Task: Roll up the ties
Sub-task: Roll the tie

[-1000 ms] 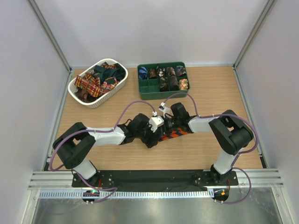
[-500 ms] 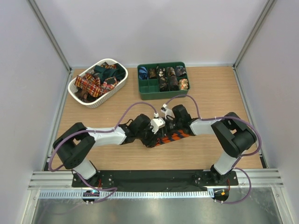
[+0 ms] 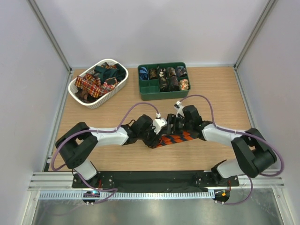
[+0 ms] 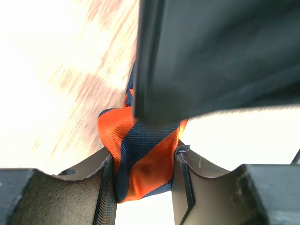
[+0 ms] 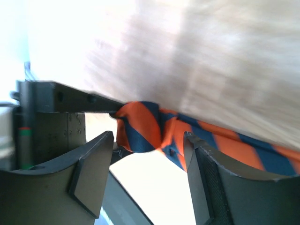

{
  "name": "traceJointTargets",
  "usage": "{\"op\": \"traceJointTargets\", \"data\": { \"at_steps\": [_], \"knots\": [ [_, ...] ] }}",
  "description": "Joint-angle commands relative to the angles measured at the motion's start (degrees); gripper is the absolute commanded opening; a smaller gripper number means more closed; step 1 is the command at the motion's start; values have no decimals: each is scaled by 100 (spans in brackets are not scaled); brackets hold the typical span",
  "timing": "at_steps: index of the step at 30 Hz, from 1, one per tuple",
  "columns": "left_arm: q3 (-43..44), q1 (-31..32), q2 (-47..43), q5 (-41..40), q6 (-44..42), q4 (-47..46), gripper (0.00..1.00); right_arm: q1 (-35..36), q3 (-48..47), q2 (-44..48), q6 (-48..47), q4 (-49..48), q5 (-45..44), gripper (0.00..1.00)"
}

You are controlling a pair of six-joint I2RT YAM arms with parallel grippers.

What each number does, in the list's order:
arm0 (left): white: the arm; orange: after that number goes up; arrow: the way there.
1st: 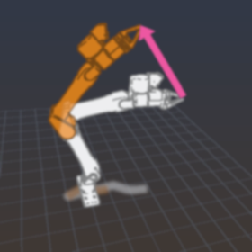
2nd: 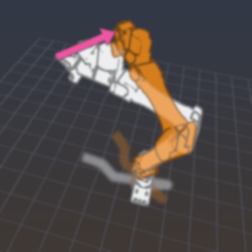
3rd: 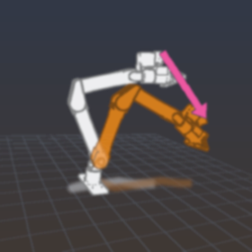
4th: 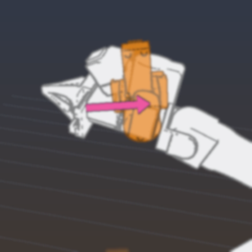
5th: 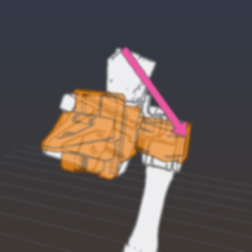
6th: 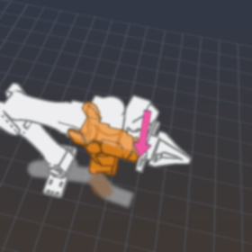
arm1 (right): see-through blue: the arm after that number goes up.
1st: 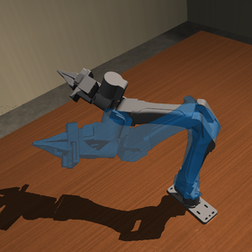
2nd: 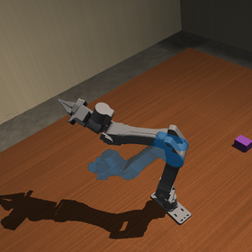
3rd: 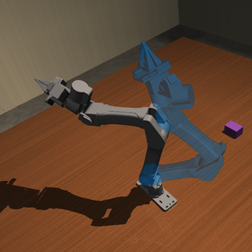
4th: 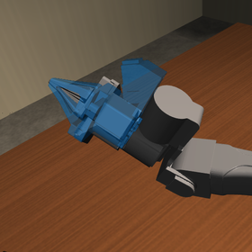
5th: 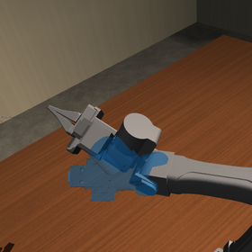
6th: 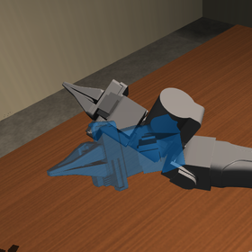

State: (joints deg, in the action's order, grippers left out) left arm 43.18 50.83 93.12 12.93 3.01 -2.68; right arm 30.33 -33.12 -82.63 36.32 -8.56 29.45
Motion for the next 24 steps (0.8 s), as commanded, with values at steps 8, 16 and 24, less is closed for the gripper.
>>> {"op": "traceJointTargets", "data": {
  "at_steps": [8,16,24],
  "knots": [
    [6,-12,294,-1046,700,487,35,-756,96,1925,778,2374,-2872,69],
    [-11,85,233,-1099,746,461,34,-783,-405,1207,1941,3711,-4087,77],
    [-20,173,180,-1073,684,417,34,-783,-616,626,2494,3641,-4746,77]
  ]
}}
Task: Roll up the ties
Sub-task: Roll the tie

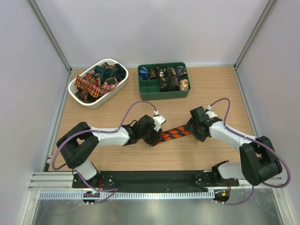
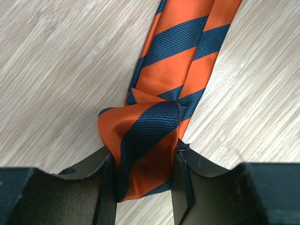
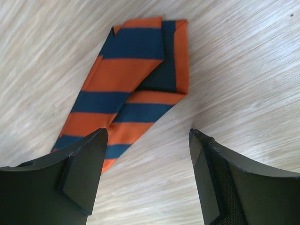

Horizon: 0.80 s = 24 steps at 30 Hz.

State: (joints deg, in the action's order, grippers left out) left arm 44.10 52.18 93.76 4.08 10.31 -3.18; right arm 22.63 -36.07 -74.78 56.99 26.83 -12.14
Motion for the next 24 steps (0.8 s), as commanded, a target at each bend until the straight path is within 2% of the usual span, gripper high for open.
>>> {"op": "traceJointTargets", "data": {
  "at_steps": [1,8,11,14,16,18,20,21,23,24],
  "knots": [
    [-112,55,117,-171,-64,467,34,-13,-356,-220,488,147,-640,76],
    [-103,108,108,-135,-151,467,33,-13,-847,-861,497,164,-1168,75],
    [-103,134,90,-118,-187,476,33,-22,-1067,-1240,514,200,-1220,72],
    [-103,143,73,-91,-213,494,33,-22,-1165,-1530,550,217,-1308,64],
    [-112,143,55,-82,-222,503,33,-22,-1148,-1618,532,156,-1396,51],
    [-112,152,64,-39,-231,485,33,-13,-1033,-1583,497,-45,-1449,31],
    [-103,187,81,-30,-257,485,32,-39,-989,-1531,392,-195,-1493,20],
    [-94,196,81,-21,-283,502,32,-40,-1024,-1530,279,-213,-1536,9],
    [-68,213,81,41,-327,564,32,-75,-1199,-1600,129,-196,-1554,1],
    [-24,213,81,93,-345,590,32,-162,-1261,-1627,15,-161,-1537,1]
  ]
}}
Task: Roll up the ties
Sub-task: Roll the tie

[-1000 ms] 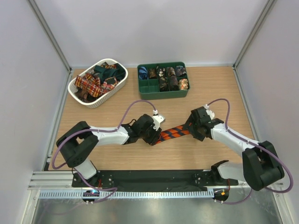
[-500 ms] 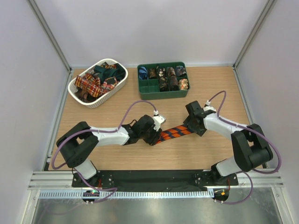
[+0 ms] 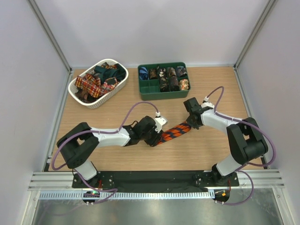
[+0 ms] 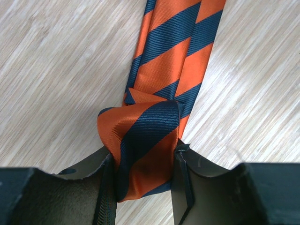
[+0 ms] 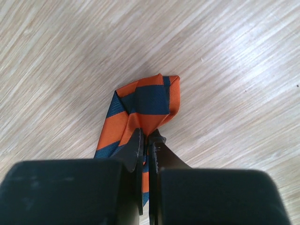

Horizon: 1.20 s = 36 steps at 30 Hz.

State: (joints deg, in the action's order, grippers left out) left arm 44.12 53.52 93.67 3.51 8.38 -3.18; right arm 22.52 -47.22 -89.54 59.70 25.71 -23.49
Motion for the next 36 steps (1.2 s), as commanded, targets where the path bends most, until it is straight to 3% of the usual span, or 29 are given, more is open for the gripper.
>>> {"op": "traceJointTargets", "data": {
  "at_steps": [1,14,20,30,36],
  "knots": [
    [0,89,99,159,-179,634,32,-195,-208,-169,-336,-75,-385,1],
    [1106,370,485,-25,-302,2364,29,-968,-849,-775,-1277,-462,-200,1],
    [1353,388,652,10,-258,2594,29,-1145,-1025,-899,-1452,-646,-122,1],
    [1828,379,1847,89,-197,2629,28,-1417,-1035,-1039,-1786,-1041,-95,1],
    [2267,379,2085,1,-118,3270,28,-1461,-999,-1162,-2023,-1306,186,4]
  ]
}}
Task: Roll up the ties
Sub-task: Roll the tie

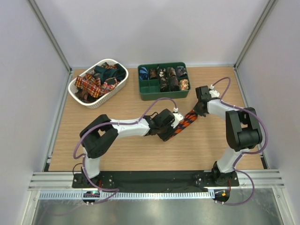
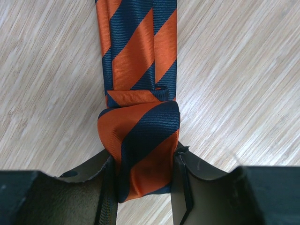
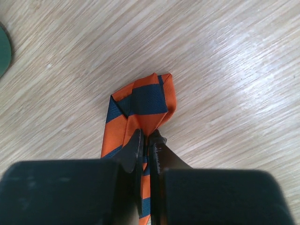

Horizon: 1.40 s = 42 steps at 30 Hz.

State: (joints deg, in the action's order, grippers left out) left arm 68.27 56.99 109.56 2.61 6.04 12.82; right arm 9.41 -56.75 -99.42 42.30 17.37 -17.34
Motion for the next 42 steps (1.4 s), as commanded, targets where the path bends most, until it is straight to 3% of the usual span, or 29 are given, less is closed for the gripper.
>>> {"op": "traceJointTargets", "data": {
  "at_steps": [1,2,8,13,27,36,42],
  "knots": [
    [-95,31,514,82,134,1767,28,-159,-81,-183,-284,-454,-419,11],
    [-16,31,540,82,143,1977,28,-150,-134,-175,-258,-436,-419,25],
    [310,31,777,117,187,2365,28,-203,50,290,-468,-585,-173,59],
    [423,14,935,205,213,2549,28,-220,182,835,-609,-436,-296,75],
    [1092,-197,1463,354,152,3306,27,-107,1939,3771,-1673,-647,1381,71],
    [1329,-399,1779,433,64,3595,27,1386,2493,5142,-1409,-102,1031,65],
    [1584,-399,1876,372,64,3991,27,1862,2932,6099,-1506,-93,1057,61]
  ]
}}
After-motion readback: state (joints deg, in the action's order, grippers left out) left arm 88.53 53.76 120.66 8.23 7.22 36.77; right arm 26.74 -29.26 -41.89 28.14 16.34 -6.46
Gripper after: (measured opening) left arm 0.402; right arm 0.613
